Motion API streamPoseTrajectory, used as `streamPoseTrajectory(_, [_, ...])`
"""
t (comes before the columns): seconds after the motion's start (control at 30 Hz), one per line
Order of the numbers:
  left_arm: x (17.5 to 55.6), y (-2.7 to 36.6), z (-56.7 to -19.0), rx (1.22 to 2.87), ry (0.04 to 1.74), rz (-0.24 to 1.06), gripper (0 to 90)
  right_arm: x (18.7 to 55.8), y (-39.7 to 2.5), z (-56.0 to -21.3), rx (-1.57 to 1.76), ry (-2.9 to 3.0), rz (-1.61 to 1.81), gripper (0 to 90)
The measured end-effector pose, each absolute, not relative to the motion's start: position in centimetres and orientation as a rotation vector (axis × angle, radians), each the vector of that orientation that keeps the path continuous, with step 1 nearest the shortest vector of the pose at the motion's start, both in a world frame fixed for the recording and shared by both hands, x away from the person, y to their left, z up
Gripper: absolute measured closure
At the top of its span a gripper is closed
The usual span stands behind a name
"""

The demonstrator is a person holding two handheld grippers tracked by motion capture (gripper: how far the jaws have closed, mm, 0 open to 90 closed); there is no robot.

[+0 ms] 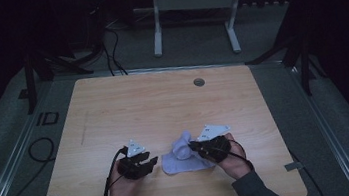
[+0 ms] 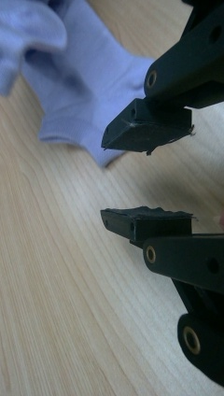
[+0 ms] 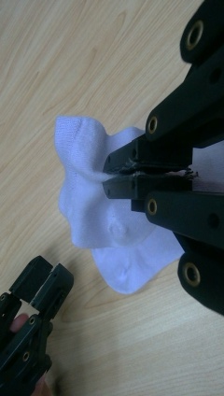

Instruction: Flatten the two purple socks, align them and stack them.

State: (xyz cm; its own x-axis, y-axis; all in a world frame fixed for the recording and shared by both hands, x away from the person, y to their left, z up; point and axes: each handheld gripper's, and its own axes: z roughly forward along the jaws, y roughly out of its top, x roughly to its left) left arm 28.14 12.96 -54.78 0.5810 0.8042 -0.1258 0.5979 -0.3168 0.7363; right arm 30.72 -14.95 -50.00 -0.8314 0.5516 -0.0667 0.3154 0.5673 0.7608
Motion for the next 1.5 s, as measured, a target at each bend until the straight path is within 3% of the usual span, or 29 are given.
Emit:
streamPoseTrajectory(0.53, [26.7,11.1,-53.7,2.027,1.018,0.262,59.8,30.5,-14.0,-51.2,0.687,2.527,1.127,86.6])
streamPoseTrajectory(0.97, [27.8,8.1,-54.5,2.047,0.979,0.176,60.1,30.5,-14.0,-51.3,0.682,2.521,1.142,86.7])
streamPoseTrajectory(1.1, [28.0,7.8,-54.6,2.036,0.981,0.166,66.0,30.5,-13.9,-51.4,0.678,2.53,1.137,86.7])
streamPoseTrajectory(1.3, [27.7,7.9,-54.3,2.042,0.963,0.211,87.9,30.6,-13.8,-51.7,0.668,2.541,1.13,86.7])
streamPoseTrajectory(1.5, [27.4,7.8,-53.7,2.038,0.945,0.243,88.9,30.7,-13.9,-51.9,0.677,2.549,1.12,81.0])
